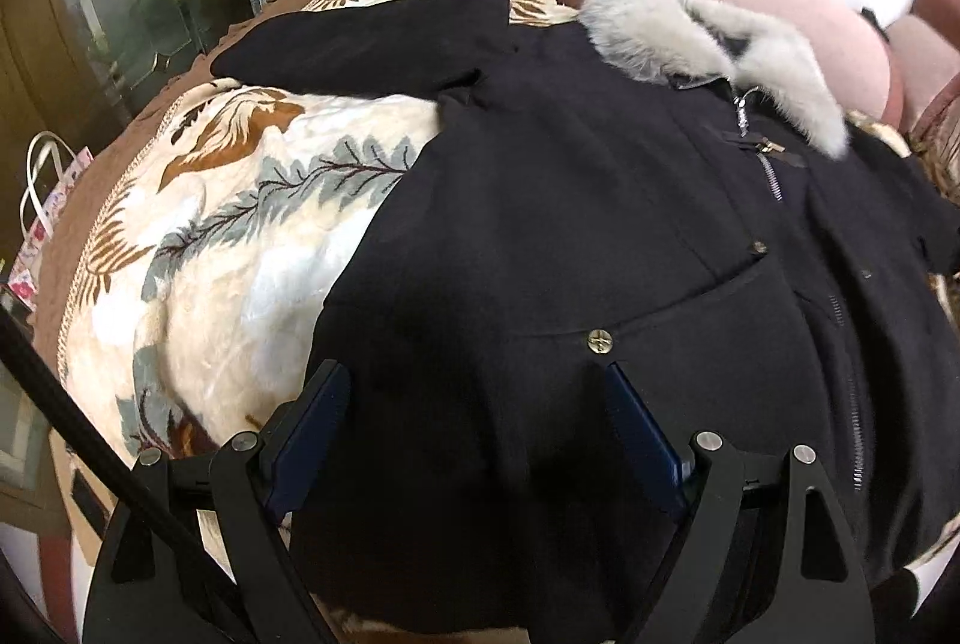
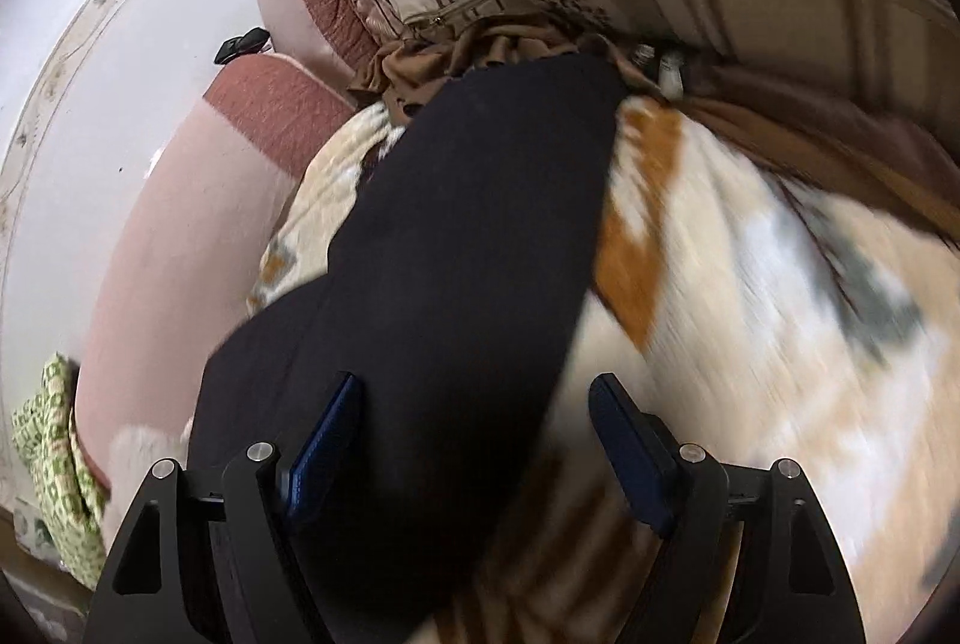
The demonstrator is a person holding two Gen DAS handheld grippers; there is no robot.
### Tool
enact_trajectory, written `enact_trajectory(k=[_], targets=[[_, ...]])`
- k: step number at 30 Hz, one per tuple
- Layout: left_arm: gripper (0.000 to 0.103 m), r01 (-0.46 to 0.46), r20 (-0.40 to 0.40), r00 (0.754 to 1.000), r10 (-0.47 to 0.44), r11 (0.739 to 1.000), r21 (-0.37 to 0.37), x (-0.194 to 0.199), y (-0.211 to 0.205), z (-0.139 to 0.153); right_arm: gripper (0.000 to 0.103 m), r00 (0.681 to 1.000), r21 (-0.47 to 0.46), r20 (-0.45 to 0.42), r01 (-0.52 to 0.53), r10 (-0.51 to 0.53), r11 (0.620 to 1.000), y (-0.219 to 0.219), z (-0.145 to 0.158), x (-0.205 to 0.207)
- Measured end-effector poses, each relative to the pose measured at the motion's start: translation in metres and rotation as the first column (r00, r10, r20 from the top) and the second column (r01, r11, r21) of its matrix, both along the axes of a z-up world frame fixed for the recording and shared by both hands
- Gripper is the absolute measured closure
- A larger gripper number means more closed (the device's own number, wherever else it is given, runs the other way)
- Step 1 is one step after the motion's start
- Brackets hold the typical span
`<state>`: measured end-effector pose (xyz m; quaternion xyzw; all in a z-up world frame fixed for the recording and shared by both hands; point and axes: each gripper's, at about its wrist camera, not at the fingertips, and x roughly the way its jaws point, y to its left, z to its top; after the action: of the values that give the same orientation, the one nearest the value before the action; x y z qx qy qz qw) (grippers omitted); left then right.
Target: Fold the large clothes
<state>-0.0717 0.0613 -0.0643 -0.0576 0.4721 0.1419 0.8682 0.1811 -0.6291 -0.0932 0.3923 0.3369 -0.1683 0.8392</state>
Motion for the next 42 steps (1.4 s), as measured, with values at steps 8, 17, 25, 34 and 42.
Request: enact_trajectory(k=[8, 17, 25, 34, 42], targets=[[0.018, 0.01, 0.006, 1.0, -0.01, 1.0, 0.016, 0.002, 0.001, -0.001, 0.088, 1.0, -0.011, -0.024, -0.001, 0.0, 1.0, -0.016, 0.019, 0.018], [0.018, 0.039, 0.067, 0.997, -0.036, 0.999, -0.037, -0.018, 0.003, 0.013, 0.093, 0.983, -0.336, 0.029, -0.16, 0.181, 0.928, 0.082, 0.141, 0.0], [0.018, 0.027, 0.138, 0.99, -0.018, 0.998, -0.061, -0.041, 0.014, 0.033, 0.093, 0.759, -0.442, 0.041, -0.569, 0.65, 0.693, 0.303, 0.176, -0.028], [0.018, 0.035, 0.208, 0.978, -0.014, 0.995, -0.098, -0.053, 0.027, 0.058, 0.066, 0.454, -0.274, -0.171, -0.874, 0.874, 0.401, 0.474, 0.056, -0.06], [0.017, 0.175, 0.221, 0.962, -0.161, 0.984, -0.046, -0.001, -0.007, 0.073, 0.019, 0.58, -0.409, -0.013, -0.746, 0.815, 0.525, 0.44, 0.067, -0.137]])
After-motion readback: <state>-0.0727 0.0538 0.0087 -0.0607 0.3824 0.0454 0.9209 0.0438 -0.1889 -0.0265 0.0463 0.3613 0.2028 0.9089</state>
